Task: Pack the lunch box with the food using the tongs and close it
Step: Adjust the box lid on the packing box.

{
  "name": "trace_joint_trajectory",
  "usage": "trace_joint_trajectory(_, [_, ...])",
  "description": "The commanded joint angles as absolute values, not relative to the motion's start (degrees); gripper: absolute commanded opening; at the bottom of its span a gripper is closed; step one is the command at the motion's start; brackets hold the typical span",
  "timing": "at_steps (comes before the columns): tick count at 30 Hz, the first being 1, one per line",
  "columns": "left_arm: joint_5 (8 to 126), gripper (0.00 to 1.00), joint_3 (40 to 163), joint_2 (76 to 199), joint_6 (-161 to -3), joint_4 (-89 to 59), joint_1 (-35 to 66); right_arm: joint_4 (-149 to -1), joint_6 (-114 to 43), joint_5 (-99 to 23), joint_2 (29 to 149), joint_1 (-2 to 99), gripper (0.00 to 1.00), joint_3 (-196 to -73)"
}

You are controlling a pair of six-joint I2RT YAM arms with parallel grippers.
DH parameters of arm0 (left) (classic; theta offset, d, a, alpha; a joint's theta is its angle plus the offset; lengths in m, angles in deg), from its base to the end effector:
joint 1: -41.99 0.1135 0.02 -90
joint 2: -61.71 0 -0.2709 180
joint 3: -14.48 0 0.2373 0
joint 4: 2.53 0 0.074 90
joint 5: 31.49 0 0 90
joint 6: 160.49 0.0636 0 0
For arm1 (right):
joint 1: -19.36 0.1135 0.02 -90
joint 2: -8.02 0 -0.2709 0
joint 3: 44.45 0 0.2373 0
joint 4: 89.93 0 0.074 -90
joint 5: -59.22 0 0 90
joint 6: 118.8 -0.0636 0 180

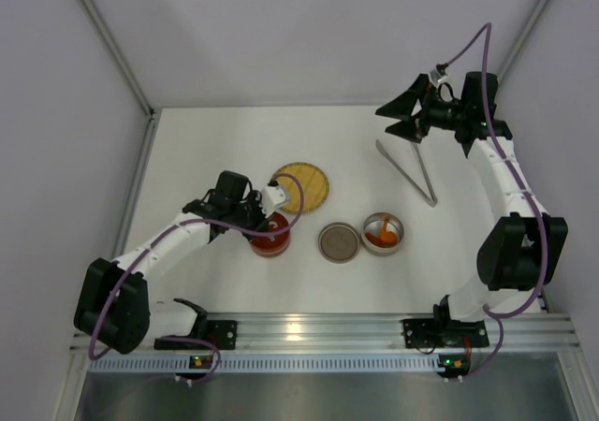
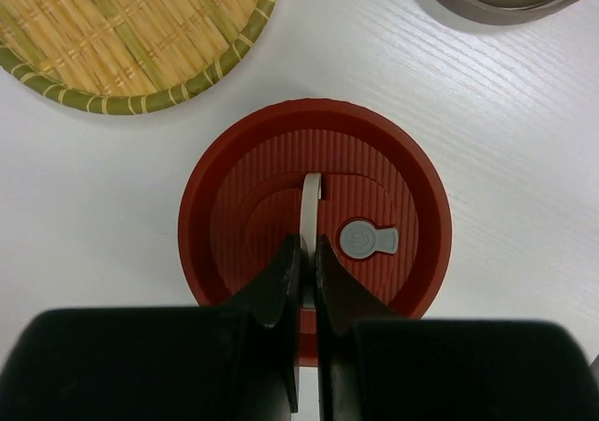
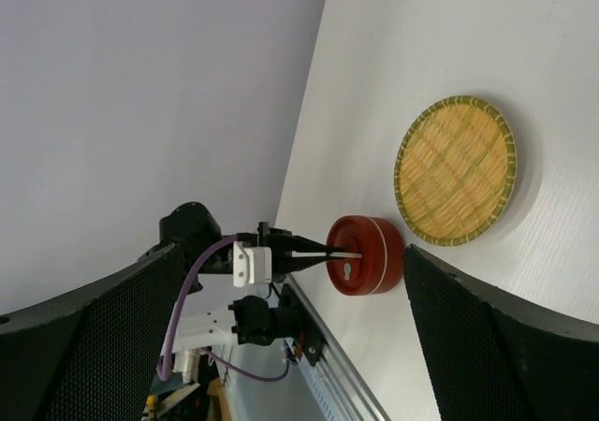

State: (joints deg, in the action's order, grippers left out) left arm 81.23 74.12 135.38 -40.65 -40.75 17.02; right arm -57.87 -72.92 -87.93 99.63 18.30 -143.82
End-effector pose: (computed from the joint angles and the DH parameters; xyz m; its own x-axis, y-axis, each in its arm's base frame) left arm 0.2210 -0.1300 0.2110 -0.3213 0.6559 -0.6830 0.8804 0.4727 0.0397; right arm 0.3626 0.0467 0.3717 -0.8213 0.3929 -0.4136 -0.2559 0.3942 0.8827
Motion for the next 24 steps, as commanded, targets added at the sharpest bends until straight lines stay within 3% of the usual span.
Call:
trace_joint_trajectory(1, [78.54,0.00,73.86,134.67,-42.98,-40.20,16.85,-58.67,-72.48,-88.97,99.07,17.16,0.99,-144.00])
trace_joint_trajectory(10, [89.35,0.00,65.42,134.38,-17.88,-48.01,16.68,-58.67,-72.30,-88.97,99.42,17.07,0.99,-144.26])
trace_joint_trajectory(18, [94.98,0.00,74.89,145.82,14.91,-74.71,16.68,-56.92,-70.81,-88.88,99.42,16.81,0.99,-144.87])
trace_joint_trajectory(24, [89.80,0.05,78.08,145.92,29.43,-80.37,15.97,-56.74,-70.72,-88.79,99.86,16.46,0.99,-145.05])
